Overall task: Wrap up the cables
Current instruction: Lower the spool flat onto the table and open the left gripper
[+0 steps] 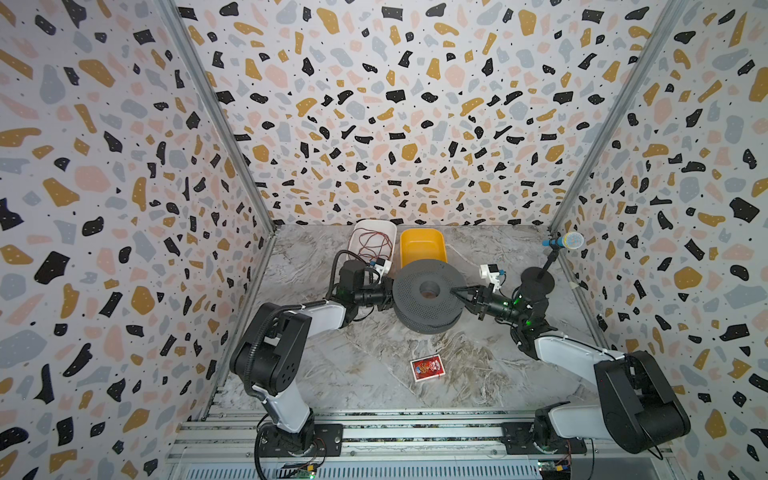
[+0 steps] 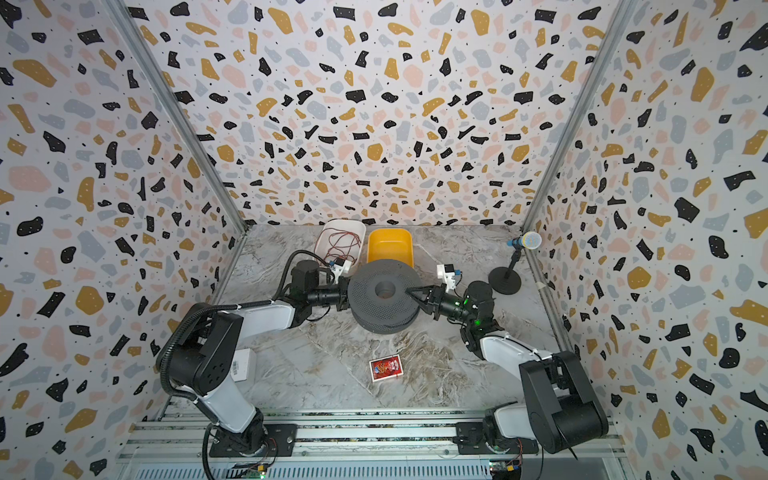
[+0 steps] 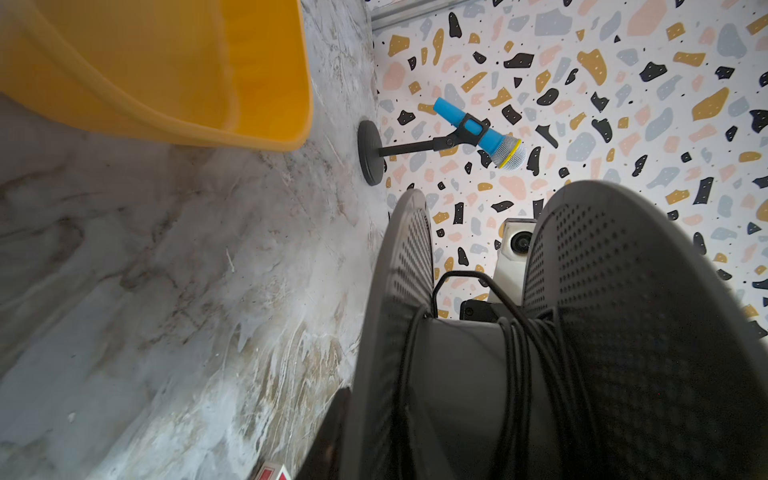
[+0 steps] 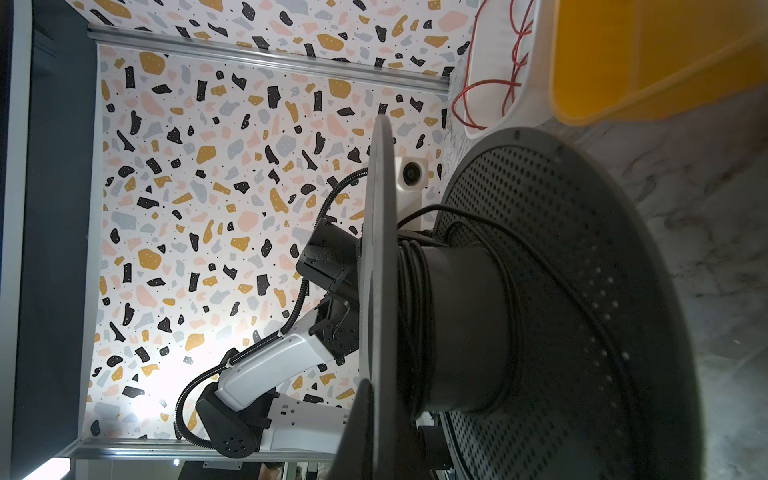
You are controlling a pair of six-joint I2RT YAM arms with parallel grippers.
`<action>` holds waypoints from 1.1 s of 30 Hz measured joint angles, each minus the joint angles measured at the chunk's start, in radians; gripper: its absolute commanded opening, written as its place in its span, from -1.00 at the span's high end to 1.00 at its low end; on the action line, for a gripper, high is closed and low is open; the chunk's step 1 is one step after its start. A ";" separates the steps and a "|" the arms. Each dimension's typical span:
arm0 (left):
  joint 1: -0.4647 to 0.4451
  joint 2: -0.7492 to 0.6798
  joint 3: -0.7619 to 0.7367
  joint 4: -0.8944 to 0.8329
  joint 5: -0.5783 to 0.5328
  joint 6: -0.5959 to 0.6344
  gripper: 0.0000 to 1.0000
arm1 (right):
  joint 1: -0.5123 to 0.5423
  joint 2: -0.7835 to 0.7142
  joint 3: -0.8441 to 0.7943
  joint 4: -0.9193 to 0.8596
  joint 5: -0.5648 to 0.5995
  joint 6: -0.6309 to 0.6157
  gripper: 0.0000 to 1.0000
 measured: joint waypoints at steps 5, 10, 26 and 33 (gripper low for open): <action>-0.003 0.019 0.000 -0.029 -0.009 0.019 0.49 | -0.016 0.000 -0.029 0.035 0.006 0.011 1.00; -0.003 0.023 0.001 -0.103 -0.022 0.071 0.43 | -0.037 0.003 -0.045 0.053 0.031 0.010 1.00; -0.003 0.041 0.037 -0.259 -0.049 0.200 0.43 | -0.074 0.021 -0.082 0.100 0.054 0.021 1.00; -0.006 0.063 0.087 -0.378 -0.078 0.281 0.33 | -0.093 0.021 -0.114 0.116 0.045 0.029 1.00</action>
